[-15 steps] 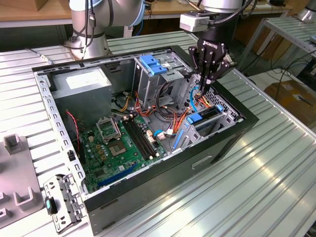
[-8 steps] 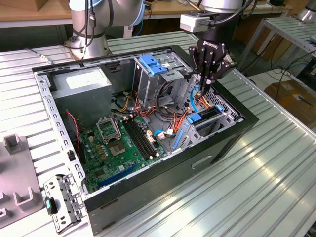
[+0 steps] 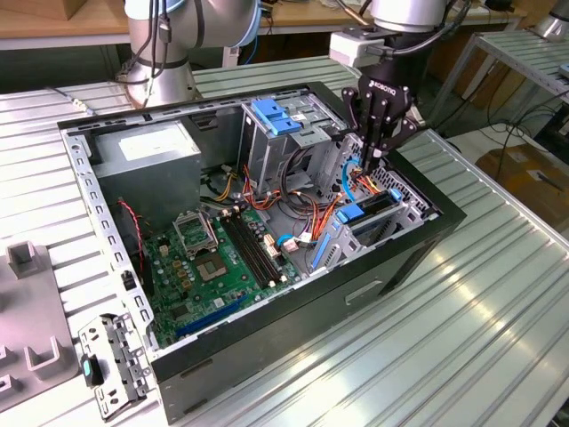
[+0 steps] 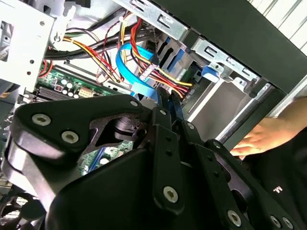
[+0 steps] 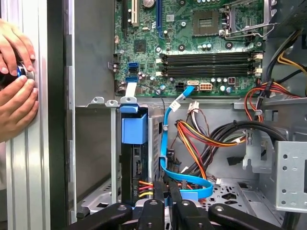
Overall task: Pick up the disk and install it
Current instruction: 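Insert the second disk wire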
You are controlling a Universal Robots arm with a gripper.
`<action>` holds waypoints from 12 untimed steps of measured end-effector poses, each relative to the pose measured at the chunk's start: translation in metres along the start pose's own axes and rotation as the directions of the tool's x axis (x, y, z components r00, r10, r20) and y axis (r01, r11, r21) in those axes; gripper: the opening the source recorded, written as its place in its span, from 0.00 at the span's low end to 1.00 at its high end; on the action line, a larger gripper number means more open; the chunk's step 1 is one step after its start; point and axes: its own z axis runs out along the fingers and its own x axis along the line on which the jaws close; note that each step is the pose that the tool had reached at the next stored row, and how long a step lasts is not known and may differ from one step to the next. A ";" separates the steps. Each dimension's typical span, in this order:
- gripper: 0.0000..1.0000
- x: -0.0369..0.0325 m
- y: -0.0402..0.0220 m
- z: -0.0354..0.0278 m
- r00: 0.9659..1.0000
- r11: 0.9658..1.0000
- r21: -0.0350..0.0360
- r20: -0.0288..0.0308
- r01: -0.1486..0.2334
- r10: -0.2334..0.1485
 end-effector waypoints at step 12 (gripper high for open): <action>0.16 0.0151 0.0114 0.0063 0.999 0.999 0.012 0.008 0.045 -0.045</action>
